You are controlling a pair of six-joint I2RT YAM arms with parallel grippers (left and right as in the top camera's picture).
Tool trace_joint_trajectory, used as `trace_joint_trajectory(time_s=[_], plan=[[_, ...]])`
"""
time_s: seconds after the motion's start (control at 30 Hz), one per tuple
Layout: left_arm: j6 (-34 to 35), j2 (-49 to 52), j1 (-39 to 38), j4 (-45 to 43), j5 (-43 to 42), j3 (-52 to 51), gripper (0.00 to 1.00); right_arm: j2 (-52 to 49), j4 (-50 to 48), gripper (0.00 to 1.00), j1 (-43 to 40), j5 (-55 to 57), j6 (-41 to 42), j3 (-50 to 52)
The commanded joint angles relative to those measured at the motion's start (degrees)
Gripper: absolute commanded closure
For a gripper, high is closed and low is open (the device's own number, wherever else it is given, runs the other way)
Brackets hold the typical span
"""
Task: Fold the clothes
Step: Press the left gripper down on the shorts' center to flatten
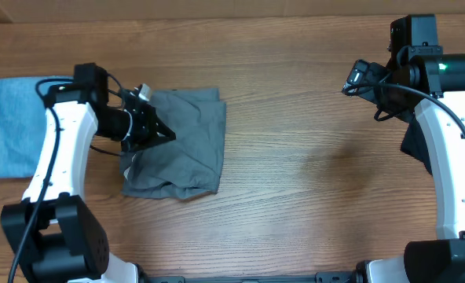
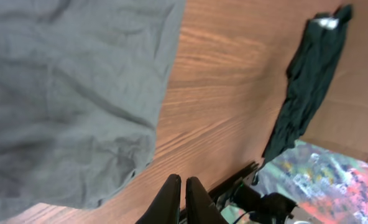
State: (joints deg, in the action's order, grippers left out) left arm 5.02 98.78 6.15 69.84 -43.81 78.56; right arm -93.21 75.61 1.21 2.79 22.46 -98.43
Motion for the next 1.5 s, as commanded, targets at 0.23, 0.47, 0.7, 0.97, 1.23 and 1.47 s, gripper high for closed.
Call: trace_joint_trajectory(time_s=[0.23,0.47,0.7,0.97,1.23,1.47], plan=[[1.22,1.62,-10.54,-2.84,-2.75,-6.08,0.92,-0.13,-0.28,0.00,-0.07,-0.13,0.31,0.13],[5.55,1.62,-12.20,-10.71,-2.78,-12.90,0.95,-0.13,-0.28,0.00,-0.07,-0.13,0.31,0.13],[7.98,1.86,-12.24,-21.03,-5.55,-23.34,0.96,-0.13,-0.31,0.00,-0.07,-0.13,0.31,0.13],[12.15,2.21,-12.13,-28.41,0.57,-30.67,0.96,-0.13,-0.28,0.00,-0.07,-0.13,0.31,0.13],[15.45,2.21,-12.13,-32.02,5.38,-33.44,0.96,-0.13,-0.28,0.00,-0.07,-0.13,0.31,0.13],[18.36,2.21,-12.13,-37.31,5.97,-36.59,0.96,-0.13,-0.28,0.00,-0.07,-0.13,0.31,0.13]])
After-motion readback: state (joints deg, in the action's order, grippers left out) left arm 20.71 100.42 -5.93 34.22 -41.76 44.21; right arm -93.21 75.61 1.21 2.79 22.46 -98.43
